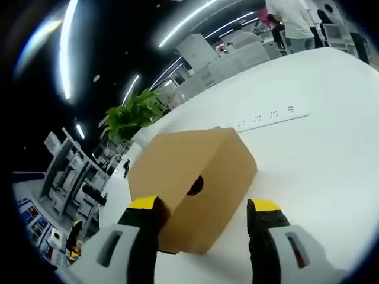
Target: Operate the shoe box by opening the lid, removing the specified soft item, and placing it in the target area until the item is outside and the box remains undamaged.
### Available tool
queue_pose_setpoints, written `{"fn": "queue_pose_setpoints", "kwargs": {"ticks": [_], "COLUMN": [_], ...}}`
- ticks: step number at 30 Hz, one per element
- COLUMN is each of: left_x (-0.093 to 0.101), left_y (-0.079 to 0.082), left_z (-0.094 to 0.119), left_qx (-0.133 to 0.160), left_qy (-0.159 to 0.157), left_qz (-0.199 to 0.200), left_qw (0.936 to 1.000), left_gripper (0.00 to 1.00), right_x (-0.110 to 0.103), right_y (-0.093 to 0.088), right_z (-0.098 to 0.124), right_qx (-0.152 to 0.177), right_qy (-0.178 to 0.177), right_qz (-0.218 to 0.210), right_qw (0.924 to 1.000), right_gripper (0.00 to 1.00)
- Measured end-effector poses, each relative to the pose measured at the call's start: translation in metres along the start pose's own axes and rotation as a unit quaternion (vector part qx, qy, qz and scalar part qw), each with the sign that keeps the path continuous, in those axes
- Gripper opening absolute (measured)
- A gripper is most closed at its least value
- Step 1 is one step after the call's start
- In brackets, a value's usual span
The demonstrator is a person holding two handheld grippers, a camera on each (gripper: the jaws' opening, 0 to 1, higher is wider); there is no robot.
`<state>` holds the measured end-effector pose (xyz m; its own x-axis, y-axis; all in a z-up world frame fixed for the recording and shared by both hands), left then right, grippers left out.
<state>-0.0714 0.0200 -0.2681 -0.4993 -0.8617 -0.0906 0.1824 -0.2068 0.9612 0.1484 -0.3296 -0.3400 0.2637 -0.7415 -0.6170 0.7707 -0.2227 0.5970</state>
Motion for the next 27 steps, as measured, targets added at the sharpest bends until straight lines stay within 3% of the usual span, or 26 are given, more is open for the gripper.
{"fn": "queue_pose_setpoints", "kwargs": {"ticks": [14, 27], "left_x": [0.0043, 0.0044], "left_y": [0.0004, -0.0013], "left_z": [-0.0011, -0.0012], "left_qx": [0.0, -0.002], "left_qy": [-0.004, -0.005], "left_qz": [0.0, 0.002], "left_qw": [1.0, 1.0], "left_gripper": [0.89, 0.89], "right_x": [-0.0021, -0.0071], "right_y": [-0.0052, -0.0044], "right_z": [-0.0041, -0.0038], "right_qx": [-0.011, -0.017], "right_qy": [0.054, 0.066], "right_qz": [-0.094, -0.099], "right_qw": [0.9941, 0.9927], "right_gripper": [0.55, 0.48]}}
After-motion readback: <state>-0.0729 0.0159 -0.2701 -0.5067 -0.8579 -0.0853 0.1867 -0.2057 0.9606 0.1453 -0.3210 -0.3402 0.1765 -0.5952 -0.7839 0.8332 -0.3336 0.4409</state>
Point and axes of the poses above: the point that each gripper's makers call its tool centre point, and the gripper's own axes: z roughly backward along the fingers, x roughly to its right, y roughly out of its top, the point moved 2 cm from there along z, roughly backward along the fingers, and after that the axes turned 5 degrees about -x, right-handed, at the moved point
